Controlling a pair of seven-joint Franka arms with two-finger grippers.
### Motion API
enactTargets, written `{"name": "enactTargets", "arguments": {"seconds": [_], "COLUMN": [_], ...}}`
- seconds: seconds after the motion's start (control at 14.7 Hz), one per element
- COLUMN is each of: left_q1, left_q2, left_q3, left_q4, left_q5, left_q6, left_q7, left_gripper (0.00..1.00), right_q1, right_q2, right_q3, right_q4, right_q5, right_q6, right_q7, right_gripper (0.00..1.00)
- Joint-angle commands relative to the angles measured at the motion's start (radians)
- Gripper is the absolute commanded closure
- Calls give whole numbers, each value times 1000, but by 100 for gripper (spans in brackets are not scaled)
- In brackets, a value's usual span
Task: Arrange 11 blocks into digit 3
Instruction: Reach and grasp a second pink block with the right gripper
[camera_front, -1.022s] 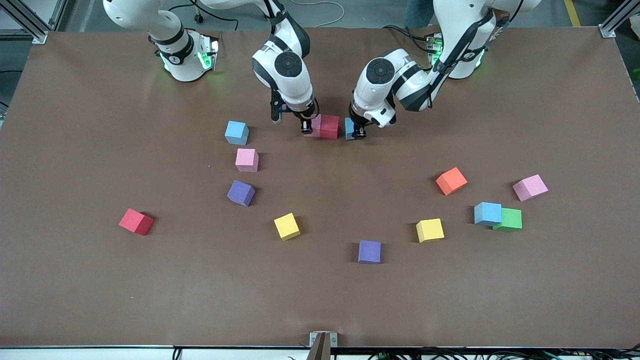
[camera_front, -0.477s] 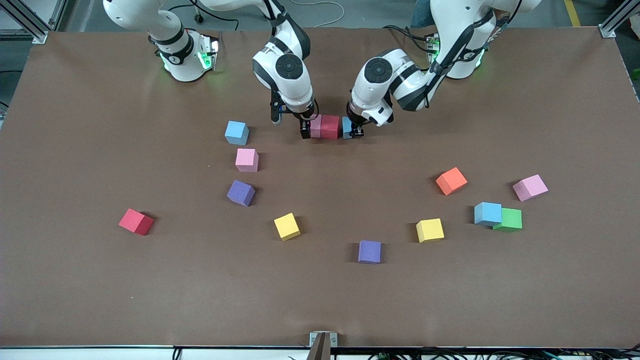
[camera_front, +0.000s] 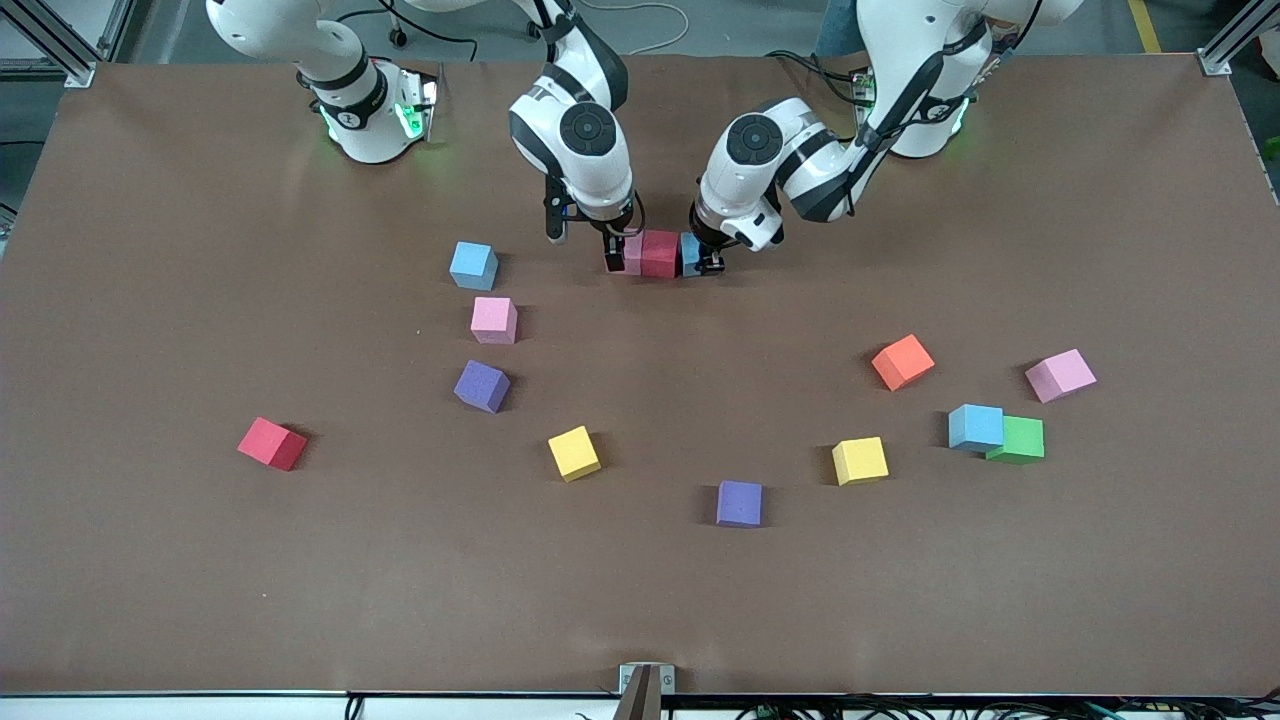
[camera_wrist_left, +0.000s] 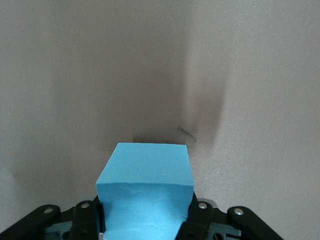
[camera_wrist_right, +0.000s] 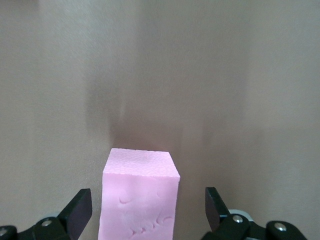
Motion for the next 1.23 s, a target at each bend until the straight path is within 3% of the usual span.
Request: {"name": "enactTargets", "arguments": {"seconds": [0.0, 0.34, 0.55, 0.89, 1.16], "left_q1": [-27, -30, -33, -41, -40], "left_q2": [17, 20, 20, 25, 26], "left_q3": [3, 3, 3, 5, 5], "left_q4": [8, 10, 16, 22, 22], "left_q5": [-6, -6, -6, 63, 66], "left_q6": [21, 21, 21, 19, 18], "left_q7": [-18, -21, -19, -18, -15], "left_gripper": [70, 70, 70, 70, 70], "right_q1": [-17, -100, -140, -270, -336], "right_q2": [-96, -214, -213, -207, -193], "right_q3": [-50, -81, -81, -81, -79], "right_q4": [-31, -94, -99, -106, -165], "right_q5": [6, -49, -106, -106, -106], "right_q6": [-87, -173, -166, -138, -3], "right_q7": [-150, -616, -863, -1478, -1662], "right_gripper": [0, 0, 0, 0, 0]}}
